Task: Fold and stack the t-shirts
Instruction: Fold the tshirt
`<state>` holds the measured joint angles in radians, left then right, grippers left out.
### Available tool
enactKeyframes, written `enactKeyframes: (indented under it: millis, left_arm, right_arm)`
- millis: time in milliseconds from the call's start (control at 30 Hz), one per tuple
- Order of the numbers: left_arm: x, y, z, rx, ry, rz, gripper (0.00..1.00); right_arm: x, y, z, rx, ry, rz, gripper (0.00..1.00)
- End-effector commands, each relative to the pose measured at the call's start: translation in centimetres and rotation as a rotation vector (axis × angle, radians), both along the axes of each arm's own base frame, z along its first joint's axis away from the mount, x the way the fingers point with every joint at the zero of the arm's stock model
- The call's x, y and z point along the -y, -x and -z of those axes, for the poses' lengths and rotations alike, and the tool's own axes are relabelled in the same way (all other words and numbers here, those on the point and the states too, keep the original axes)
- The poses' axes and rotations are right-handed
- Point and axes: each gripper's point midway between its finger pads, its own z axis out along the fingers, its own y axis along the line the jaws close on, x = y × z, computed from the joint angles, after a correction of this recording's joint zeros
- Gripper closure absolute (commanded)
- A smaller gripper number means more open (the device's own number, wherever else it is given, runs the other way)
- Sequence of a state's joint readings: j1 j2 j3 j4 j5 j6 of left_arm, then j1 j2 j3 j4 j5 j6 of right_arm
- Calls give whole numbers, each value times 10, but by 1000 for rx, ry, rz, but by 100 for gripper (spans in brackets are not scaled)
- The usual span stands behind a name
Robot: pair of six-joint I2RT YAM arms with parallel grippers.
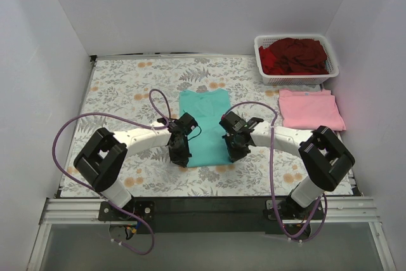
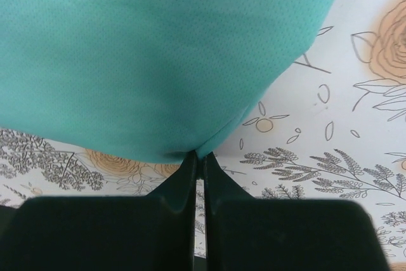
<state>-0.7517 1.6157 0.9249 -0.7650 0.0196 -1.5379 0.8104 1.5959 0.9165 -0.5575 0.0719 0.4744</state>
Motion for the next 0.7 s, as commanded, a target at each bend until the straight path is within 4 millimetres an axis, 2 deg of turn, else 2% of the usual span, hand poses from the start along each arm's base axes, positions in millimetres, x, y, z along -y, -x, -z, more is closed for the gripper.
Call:
enactKeyframes:
  millis: [0,33,100,133,167,200,233,267,300,333,367,400,500,567,600,667]
  left_arm:
    - [-5,1,-20,44,-31,24,100]
    - [-6,10,-20,31,-36,39,100]
    - [-8,39,-23,-17,-54,77,100]
    - [-11,53,-27,-24,-55,93,100]
    - [-17,68,-30,-52,-81,75,100]
    - [-14,87,-33,-61,-86,120,100]
    - [-15,99,-37,-64,-86,123,100]
    - [-18,118,-43,-104,-70,97,100]
    - [-16,139,-47,-132,-56,130,100]
    - [-19,150,-48,-147,-55,129,100]
    - [-26,162,-51,-162,-53,130,100]
    - [-26,174,-52,-174,-52,120,100]
    - [-20,183,-62,-196,19,126,100]
    - [-15,178,-73,-166,42,138,100]
    - [-3,169,-87,-142,73,135,100]
    - [5,162,-97,-131,111,166,100]
  right_arm:
    - [2,20,-11,-50,-22,-70,99]
    - [-5,34,-15,-103,-69,-100,99]
    - [-4,51,-21,-130,-103,-127,99]
    - [2,72,-18,-177,-92,-153,99]
    - [3,82,-20,-193,-102,-152,99]
    - [2,91,-29,-188,-138,-166,99]
    - [-1,110,-32,-223,-163,-204,99]
    - [6,127,-29,-265,-159,-184,99]
    - [7,137,-37,-265,-194,-195,99]
    - [8,153,-39,-295,-204,-218,99]
    - [17,164,-38,-331,-183,-195,99]
    - [19,168,-45,-324,-199,-196,99]
    - [24,174,-59,-330,-204,-192,99]
    - [22,165,-70,-286,-195,-193,99]
    - [17,158,-84,-264,-195,-214,99]
    - [16,147,-93,-231,-167,-220,99]
